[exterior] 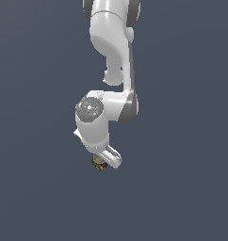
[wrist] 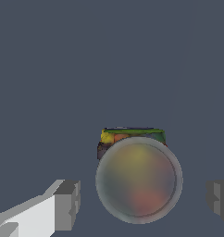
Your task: Pick up the object and move it to a goal position.
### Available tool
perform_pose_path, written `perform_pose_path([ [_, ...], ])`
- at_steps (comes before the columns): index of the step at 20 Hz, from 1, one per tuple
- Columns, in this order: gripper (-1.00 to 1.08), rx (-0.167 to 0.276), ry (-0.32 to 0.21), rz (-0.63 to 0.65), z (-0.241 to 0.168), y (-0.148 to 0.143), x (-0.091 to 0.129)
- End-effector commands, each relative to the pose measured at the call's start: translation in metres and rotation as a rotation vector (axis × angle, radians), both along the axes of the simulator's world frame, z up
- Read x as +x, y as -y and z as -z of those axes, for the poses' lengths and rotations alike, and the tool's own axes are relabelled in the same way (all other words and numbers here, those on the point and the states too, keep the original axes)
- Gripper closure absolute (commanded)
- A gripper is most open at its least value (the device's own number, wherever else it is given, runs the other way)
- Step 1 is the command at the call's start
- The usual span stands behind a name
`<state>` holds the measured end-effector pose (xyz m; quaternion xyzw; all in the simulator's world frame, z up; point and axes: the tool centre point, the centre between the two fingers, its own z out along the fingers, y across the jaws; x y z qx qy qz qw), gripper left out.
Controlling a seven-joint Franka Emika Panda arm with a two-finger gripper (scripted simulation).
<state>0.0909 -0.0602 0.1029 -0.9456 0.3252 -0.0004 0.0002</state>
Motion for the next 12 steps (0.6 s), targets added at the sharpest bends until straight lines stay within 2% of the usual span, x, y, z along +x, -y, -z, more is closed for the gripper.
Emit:
perform_pose_path([
  [1,-0.92,0.0,-0.001,0.001,0.009,0.0,-0.001],
  [7,-0.92,0.0,-0.001,0.004,0.04,0.0,-0.001],
  [12,-0.92,0.0,-0.001,0.005,0.046,0.001,0.0],
])
